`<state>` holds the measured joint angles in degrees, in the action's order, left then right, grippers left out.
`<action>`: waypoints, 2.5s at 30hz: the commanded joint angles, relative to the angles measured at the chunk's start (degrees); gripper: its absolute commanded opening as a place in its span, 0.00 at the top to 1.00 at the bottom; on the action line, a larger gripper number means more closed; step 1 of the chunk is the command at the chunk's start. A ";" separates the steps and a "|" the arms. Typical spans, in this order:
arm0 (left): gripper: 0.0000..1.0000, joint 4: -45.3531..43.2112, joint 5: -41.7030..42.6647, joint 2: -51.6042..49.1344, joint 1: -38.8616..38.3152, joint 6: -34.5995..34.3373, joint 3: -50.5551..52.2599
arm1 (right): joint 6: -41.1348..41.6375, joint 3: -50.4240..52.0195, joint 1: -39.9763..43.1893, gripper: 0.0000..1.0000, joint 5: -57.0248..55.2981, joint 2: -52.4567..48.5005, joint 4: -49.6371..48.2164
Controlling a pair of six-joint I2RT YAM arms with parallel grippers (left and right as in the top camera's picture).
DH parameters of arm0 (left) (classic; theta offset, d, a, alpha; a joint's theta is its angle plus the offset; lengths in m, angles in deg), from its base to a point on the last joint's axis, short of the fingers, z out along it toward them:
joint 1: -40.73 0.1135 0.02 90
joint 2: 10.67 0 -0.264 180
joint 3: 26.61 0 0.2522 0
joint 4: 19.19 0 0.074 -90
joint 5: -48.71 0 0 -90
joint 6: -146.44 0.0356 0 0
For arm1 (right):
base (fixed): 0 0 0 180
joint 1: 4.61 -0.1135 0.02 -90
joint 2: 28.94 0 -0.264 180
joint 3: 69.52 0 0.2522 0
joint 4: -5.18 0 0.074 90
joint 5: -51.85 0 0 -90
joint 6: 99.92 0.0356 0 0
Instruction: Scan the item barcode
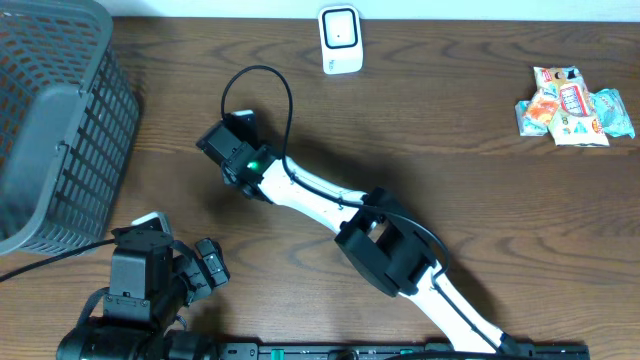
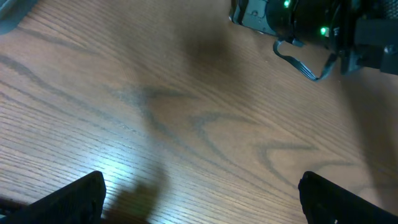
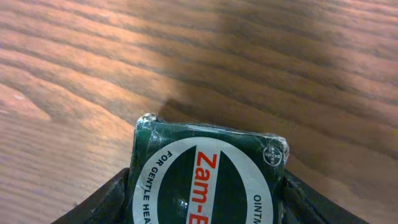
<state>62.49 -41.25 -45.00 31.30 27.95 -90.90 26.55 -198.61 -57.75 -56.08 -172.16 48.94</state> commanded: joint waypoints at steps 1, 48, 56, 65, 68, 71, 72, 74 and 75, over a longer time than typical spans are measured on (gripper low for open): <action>0.02 0.15 -0.52 0.22 0.13 0.11 0.07 | -0.07 1.11 -0.04 0.41 -0.57 1.75 3.10; 0.02 0.15 -0.52 0.22 0.13 0.11 0.07 | -34.64 0.94 12.68 0.08 16.92 11.65 24.83; 0.02 0.15 -0.52 0.22 0.13 0.11 0.07 | -9.68 -6.01 15.47 0.01 15.63 14.38 30.03; 0.02 0.15 -0.52 0.22 0.13 0.11 0.07 | -7.69 -5.73 16.02 0.06 21.90 15.15 32.44; 0.02 0.15 -0.52 0.22 0.13 0.11 0.07 | 2.10 -5.73 16.09 0.03 20.70 15.08 32.39; 0.02 0.15 -0.52 0.22 0.13 0.11 0.07 | 9.88 -5.60 16.09 0.04 18.43 14.80 32.72; 0.02 0.15 -0.52 0.22 0.13 0.11 0.07 | 12.61 -5.40 16.09 0.04 17.77 14.71 33.00; 0.02 0.15 -0.52 0.22 0.13 0.11 0.07 | 16.09 -4.72 16.09 0.03 17.40 14.67 33.03; 0.02 0.15 -0.52 0.22 0.13 0.11 0.07 | 18.05 -4.13 16.13 0.03 17.29 14.67 33.00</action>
<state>62.49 -41.27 -45.00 31.30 27.95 -90.90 33.37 -203.60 -41.67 -36.59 -157.56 81.86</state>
